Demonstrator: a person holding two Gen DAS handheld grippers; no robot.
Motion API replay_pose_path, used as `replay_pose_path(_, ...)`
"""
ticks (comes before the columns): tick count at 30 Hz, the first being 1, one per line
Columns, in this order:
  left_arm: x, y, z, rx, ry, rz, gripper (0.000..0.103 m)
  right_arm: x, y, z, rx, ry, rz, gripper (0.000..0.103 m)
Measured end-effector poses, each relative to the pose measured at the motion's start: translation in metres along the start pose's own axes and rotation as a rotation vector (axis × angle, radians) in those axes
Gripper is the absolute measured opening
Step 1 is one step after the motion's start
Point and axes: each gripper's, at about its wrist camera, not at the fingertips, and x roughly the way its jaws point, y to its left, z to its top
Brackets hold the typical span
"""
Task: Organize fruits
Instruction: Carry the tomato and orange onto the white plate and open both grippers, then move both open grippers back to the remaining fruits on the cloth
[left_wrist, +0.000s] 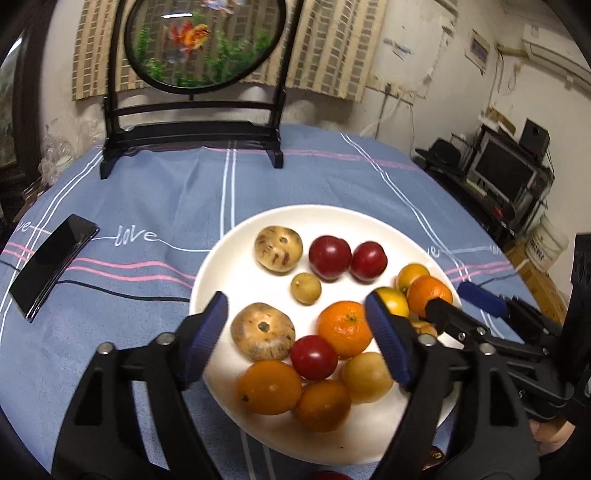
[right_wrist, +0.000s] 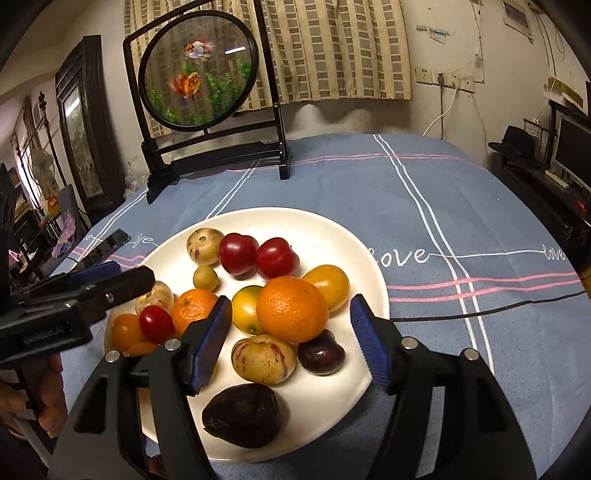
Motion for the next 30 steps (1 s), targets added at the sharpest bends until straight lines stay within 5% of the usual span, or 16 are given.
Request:
replay_pose_path(9,-0.001,0.017,0.001,-0.073,0.015,0.02,0.094,-0.004,-0.002,-0.002,0.025,0.01,0.02,0.068)
replay_pose_path(22,-0.006,0.015,-0.008,-0.016,0.012,0.095,0.095,-0.011,-0.004,-0.014,0.036,0.046,0.054,0.068)
replay_pose_path(30,-0.049,0.004,-0.037,0.032,0.016,0.101,0.1,-0.037,0.014,-0.036,-0.01,0.104,0.122,0.068)
